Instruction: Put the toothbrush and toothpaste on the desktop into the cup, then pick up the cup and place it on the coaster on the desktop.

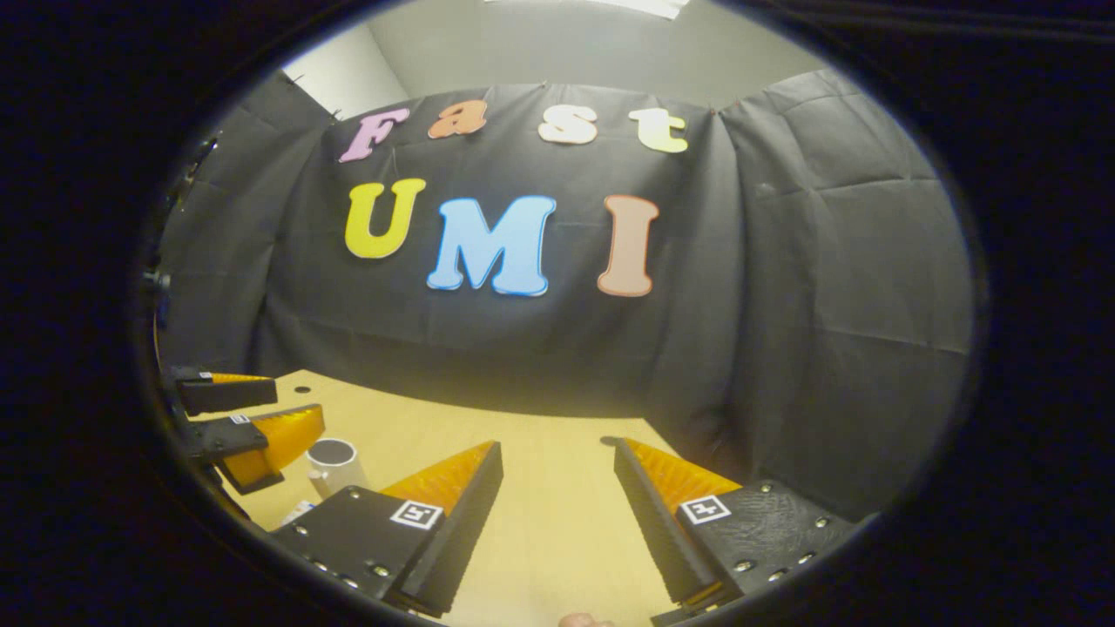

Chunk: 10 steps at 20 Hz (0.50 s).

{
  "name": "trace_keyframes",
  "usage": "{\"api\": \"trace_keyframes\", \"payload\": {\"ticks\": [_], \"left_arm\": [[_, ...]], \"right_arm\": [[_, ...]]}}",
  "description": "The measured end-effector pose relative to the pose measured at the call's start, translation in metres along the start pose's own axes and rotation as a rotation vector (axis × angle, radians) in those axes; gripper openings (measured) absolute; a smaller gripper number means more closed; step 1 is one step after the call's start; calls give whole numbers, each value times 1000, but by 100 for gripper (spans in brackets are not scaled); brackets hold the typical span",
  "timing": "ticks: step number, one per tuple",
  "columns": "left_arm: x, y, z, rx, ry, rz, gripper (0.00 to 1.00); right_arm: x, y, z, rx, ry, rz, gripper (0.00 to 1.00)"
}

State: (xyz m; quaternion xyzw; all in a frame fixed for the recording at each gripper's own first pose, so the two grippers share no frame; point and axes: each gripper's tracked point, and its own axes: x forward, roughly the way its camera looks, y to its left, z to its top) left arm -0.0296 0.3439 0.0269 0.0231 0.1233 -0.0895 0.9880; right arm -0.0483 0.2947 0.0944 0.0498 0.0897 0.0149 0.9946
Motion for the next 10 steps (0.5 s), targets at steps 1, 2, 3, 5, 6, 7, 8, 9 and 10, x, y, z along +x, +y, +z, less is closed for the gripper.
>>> {"api": "trace_keyframes", "payload": {"ticks": [1, 2, 3, 5, 6, 7, 8, 9, 10], "left_arm": [[-1, 4, -12, 6, 39, 3, 93], [-1, 6, -22, 9, 77, 4, 96], [-2, 9, -34, 8, 114, 1, 96], [-5, 15, -55, 5, 187, 0, 94], [-6, 16, -62, -1, 216, 1, 94], [-7, 17, -69, -10, 250, -4, 94], [-6, 19, -77, -20, 287, -4, 96], [-6, 20, -85, -34, 323, -8, 96], [-6, 21, -94, -47, 357, -8, 98]], "right_arm": [[1, 7, -8, 9, 32, 20, 84], [2, 13, -14, 16, 61, 38, 84], [3, 20, -22, 19, 87, 52, 84], [2, 34, -37, 29, 153, 85, 84], [2, 39, -43, 37, 193, 94, 84], [2, 45, -51, 48, 231, 110, 84], [1, 52, -56, 58, 266, 123, 84], [0, 58, -64, 67, 305, 135, 84], [-1, 64, -73, 70, 351, 149, 84]]}}
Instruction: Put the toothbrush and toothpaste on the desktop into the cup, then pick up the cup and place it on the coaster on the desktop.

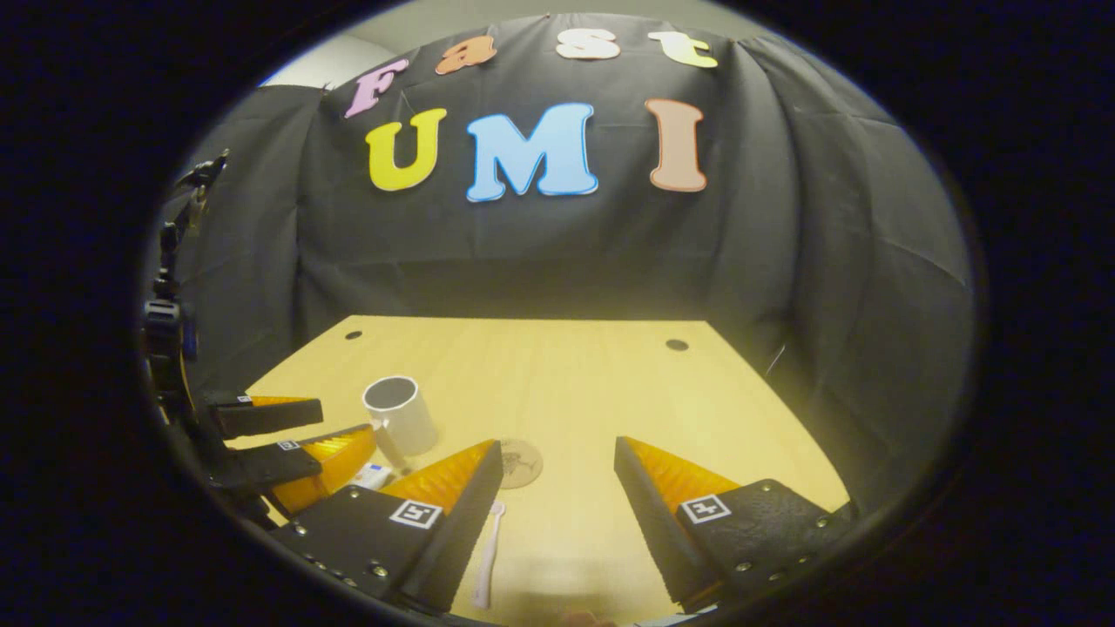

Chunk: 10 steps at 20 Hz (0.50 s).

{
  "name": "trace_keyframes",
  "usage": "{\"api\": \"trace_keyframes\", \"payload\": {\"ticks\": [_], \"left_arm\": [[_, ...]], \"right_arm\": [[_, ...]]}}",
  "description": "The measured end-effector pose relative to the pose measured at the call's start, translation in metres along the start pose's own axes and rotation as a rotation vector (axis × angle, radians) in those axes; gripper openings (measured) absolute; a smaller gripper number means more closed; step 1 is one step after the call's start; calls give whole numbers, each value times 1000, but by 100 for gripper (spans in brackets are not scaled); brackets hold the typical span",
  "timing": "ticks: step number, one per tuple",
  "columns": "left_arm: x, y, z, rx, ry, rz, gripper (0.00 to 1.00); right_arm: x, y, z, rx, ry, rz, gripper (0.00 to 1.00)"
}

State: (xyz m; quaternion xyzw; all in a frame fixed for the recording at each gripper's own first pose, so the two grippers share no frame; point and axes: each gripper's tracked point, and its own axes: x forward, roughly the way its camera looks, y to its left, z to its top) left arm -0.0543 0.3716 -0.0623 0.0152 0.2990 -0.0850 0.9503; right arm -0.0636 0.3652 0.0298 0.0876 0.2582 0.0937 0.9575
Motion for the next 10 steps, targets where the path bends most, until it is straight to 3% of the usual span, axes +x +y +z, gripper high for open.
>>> {"api": "trace_keyframes", "payload": {"ticks": [10], "left_arm": [[8, 14, -64, -45, 275, 2, 94]], "right_arm": [[6, 45, -83, 49, 363, 92, 86]]}}
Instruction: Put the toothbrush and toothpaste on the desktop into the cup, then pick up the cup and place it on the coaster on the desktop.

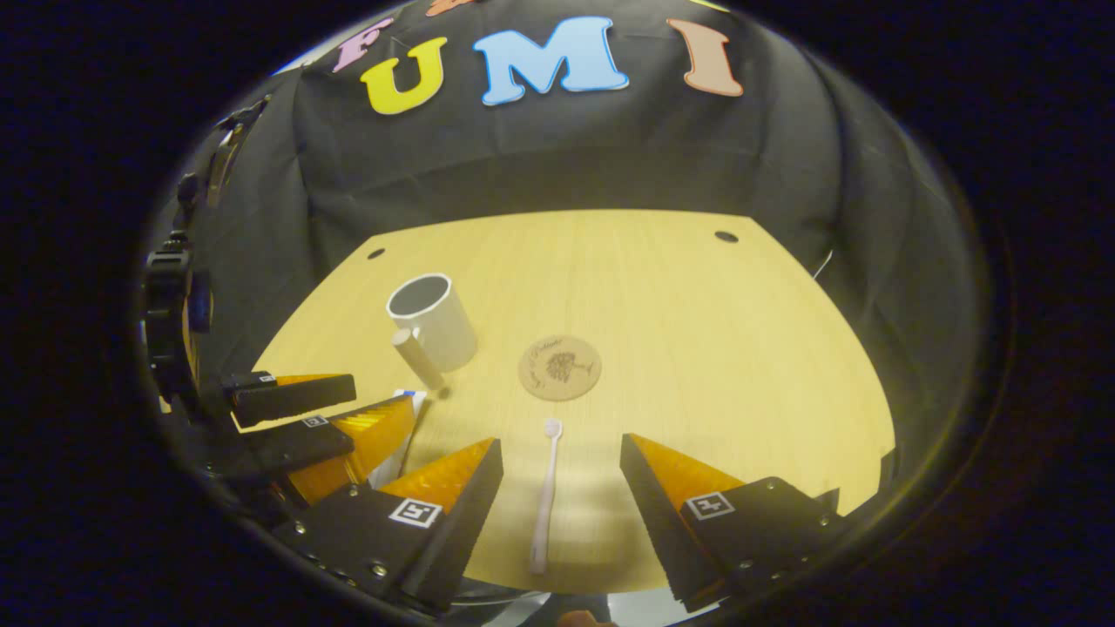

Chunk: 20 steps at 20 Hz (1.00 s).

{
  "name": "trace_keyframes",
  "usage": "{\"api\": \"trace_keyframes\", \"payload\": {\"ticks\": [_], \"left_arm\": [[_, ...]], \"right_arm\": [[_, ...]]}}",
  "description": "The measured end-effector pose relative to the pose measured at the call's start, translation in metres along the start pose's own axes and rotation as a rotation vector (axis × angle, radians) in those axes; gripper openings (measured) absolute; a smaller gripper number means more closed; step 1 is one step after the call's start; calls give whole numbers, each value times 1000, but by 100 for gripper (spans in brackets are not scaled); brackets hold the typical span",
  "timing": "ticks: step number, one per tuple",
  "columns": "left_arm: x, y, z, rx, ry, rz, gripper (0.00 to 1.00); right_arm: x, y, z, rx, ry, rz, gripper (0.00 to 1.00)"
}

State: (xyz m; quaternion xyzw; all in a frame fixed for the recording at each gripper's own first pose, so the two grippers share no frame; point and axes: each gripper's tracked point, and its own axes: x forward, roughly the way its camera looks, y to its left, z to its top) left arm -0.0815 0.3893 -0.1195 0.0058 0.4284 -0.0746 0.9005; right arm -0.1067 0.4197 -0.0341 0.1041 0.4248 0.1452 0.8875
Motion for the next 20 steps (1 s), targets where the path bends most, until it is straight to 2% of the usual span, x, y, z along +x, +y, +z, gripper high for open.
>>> {"api": "trace_keyframes", "payload": {"ticks": [4, 8, 9, 11, 14, 20], "left_arm": [[8, 10, -23, -20, 116, 5, 94], [15, 18, -57, -50, 293, 6, 95], [18, 18, -63, -61, 327, -2, 98], [23, 21, -75, -70, 391, -5, 96], [30, 23, -84, -68, 450, -11, 99], [42, 28, -85, -50, 502, -3, 97]], "right_arm": [[15, 8, -25, 17, 134, -6, 86], [27, 15, -43, -5, 252, -18, 87], [31, 17, -49, -8, 285, -22, 86], [38, 19, -59, -10, 351, -29, 87], [45, 18, -68, -5, 416, -38, 86], [55, 14, -75, -8, 485, -62, 84]]}}
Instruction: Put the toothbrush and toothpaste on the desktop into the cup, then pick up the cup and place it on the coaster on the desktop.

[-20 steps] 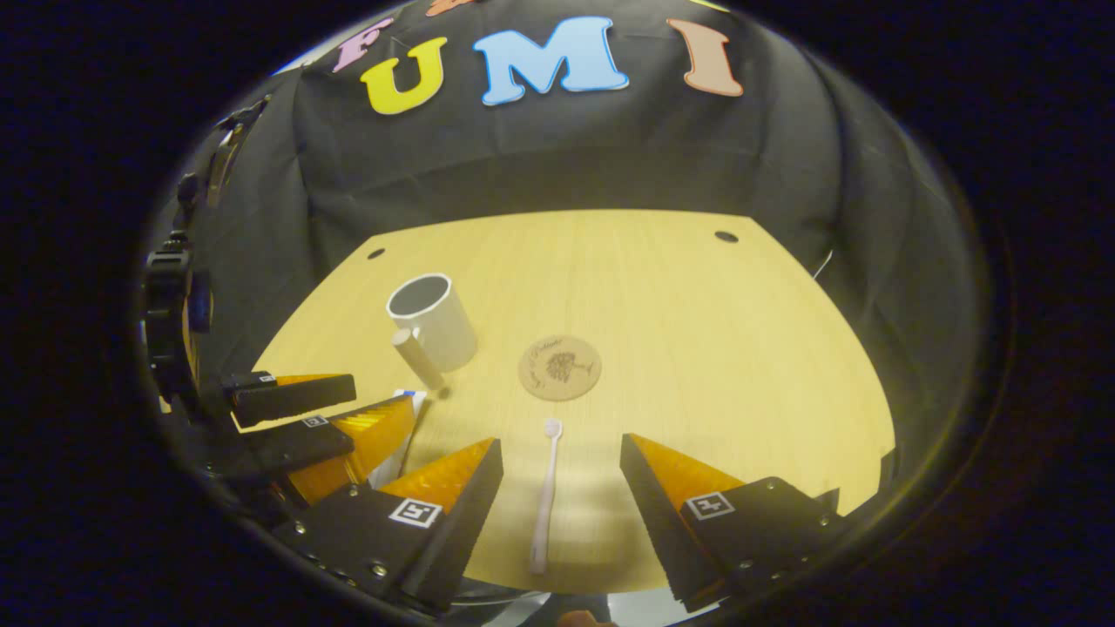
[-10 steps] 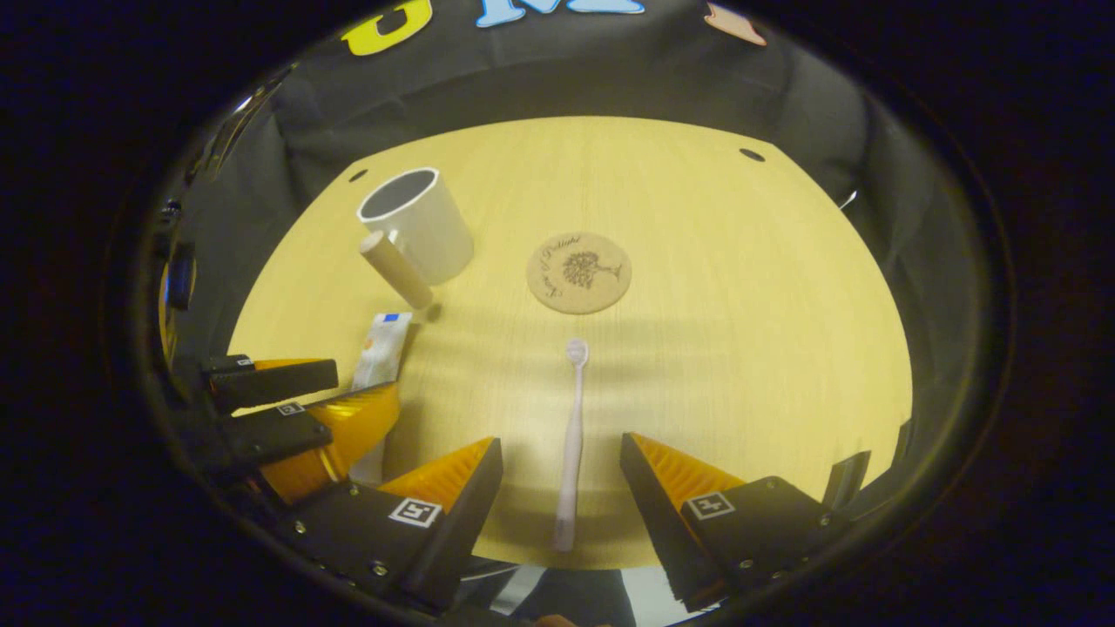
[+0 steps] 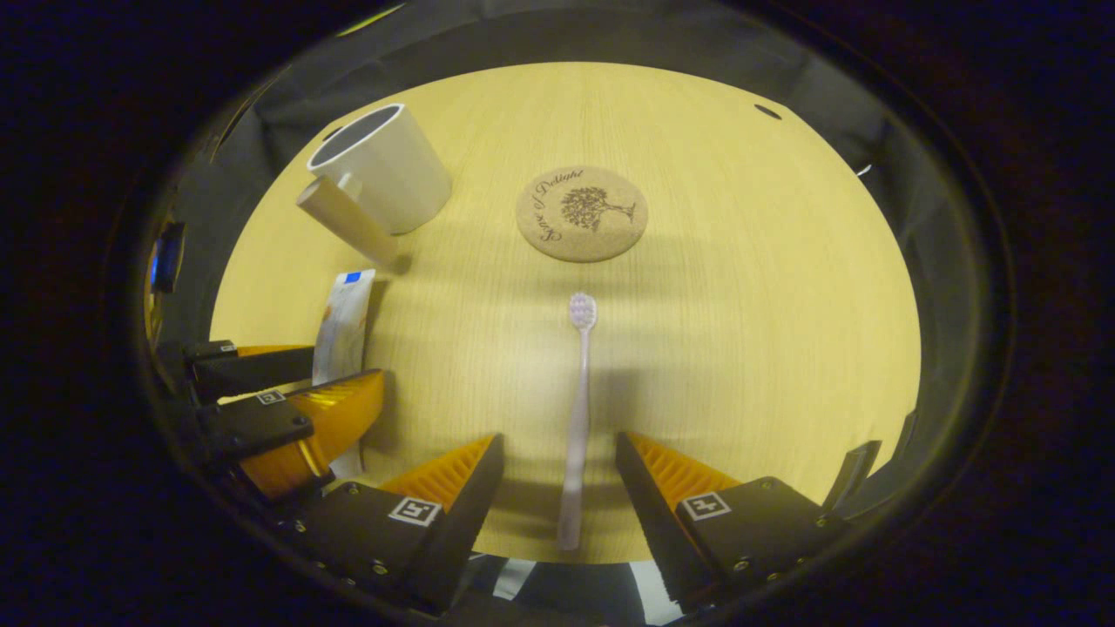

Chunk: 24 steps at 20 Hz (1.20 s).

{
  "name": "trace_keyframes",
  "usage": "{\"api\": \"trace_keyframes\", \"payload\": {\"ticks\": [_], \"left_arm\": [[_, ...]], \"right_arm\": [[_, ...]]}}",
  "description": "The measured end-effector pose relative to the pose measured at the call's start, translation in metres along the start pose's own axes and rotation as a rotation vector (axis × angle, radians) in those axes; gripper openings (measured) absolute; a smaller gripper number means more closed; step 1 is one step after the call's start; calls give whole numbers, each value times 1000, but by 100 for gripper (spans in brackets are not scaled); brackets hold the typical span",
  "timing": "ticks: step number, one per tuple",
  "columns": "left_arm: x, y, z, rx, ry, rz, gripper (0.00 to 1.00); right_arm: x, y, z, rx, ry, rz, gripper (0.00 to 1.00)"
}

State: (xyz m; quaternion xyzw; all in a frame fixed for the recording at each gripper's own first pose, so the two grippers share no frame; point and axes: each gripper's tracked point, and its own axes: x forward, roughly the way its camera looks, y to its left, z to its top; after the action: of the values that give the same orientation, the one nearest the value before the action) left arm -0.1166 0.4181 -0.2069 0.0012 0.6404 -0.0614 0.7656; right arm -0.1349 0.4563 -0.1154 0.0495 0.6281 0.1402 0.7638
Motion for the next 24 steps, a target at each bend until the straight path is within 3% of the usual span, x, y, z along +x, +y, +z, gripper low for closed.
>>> {"api": "trace_keyframes", "payload": {"ticks": [2, 3, 5, 7, 8, 9, 11, 12, 13, 15, 16, 20, 21, 24], "left_arm": [[-1, -2, 1, 12, 6, 1, 95], [0, -3, 2, 15, 6, 2, 93], [2, -3, 3, 18, 9, 17, 81], [3, -1, 4, 20, 8, 29, 72], [4, 2, 4, 25, 8, 38, 66], [4, 4, 4, 28, 7, 47, 61], [5, 4, 4, 29, 5, 48, 51], [8, 5, 3, 28, 2, 50, 51], [9, 3, 4, 7, 5, 57, 39], [3, 7, 9, 8, -2, 60, 36], [4, 6, 6, 2, -3, 60, 29], [2, 4, 8, 4, -28, 38, 27], [0, 4, 8, -2, -41, 32, 22], [-1, 4, 10, -47, -81, 7, 21]], "right_arm": [[0, 0, 2, 5, 8, -1, 75], [2, -5, 3, 9, 9, -15, 75], [2, -7, 3, 11, 19, -19, 61], [2, -12, 3, 7, 22, -38, 60], [3, -12, 2, 7, 25, -43, 53], [3, -13, 2, 2, 27, -41, 40], [2, -14, 0, -22, 36, -36, 39], [10, -14, -3, 8, 45, -34, 39], [0, -13, -3, 0, 51, -24, 13], [0, -15, -1, -16, 33, -11, 15], [2, -14, -4, -25, 43, -7, 15], [1, -14, -1, -65, -3, 5, 5], [1, -15, -1, -79, -22, 7, 5], [4, -12, 3, -107, -80, 32, 5]]}}
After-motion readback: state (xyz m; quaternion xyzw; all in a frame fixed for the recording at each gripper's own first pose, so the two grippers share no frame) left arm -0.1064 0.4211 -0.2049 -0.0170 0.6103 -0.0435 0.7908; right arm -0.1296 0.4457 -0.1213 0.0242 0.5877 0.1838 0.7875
